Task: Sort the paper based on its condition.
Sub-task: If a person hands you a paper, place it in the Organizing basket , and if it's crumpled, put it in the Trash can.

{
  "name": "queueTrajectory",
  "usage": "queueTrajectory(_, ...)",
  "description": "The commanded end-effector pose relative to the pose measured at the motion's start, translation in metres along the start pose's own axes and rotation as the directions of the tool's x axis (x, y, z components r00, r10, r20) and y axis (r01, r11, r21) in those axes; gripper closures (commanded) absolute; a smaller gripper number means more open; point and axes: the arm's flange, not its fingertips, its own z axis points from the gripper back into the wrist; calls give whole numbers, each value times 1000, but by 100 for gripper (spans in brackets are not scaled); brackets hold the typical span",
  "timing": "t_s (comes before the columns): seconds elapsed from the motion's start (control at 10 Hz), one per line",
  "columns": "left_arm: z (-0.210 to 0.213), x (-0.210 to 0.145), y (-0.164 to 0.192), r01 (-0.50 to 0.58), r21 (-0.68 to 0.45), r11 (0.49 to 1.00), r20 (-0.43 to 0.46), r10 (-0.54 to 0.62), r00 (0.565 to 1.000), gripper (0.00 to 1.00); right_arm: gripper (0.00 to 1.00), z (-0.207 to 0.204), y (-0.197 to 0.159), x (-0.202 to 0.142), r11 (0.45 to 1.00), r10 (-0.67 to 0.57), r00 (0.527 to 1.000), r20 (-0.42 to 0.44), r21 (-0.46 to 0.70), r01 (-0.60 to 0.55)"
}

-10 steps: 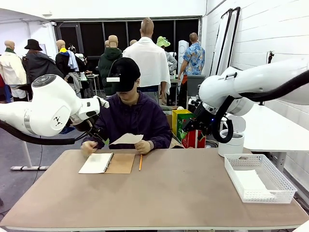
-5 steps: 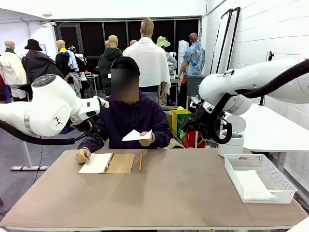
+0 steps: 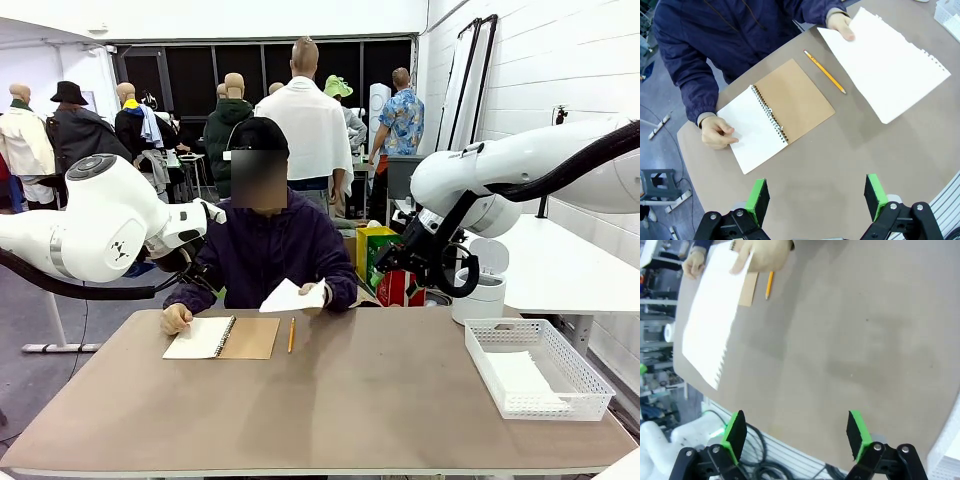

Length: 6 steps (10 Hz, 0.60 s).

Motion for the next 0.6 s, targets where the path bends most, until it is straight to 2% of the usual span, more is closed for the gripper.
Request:
queueTrajectory(0.0, 0, 0, 1, -5, -6, 1000, -4, 5, 1000, 0, 0, -5, -11, 21, 979, -166, 986, -7, 117, 166)
queueTrajectory(0.1, 0, 0, 1, -5, -6, 1000, -4, 5, 1000, 0, 0, -9, -20, 28, 959, -229, 973, -22, 168, 229)
queueTrajectory(0.2, 0, 0, 1, -5, -6, 1000, -4, 5, 1000, 0, 0, -14, -29, 32, 923, -303, 950, -79, 223, 313)
queueTrajectory(0.5, 0, 0, 1, -5, -6, 1000, -4, 5, 1000, 0, 0, -48, -52, 48, 842, -415, 887, -200, 286, 458)
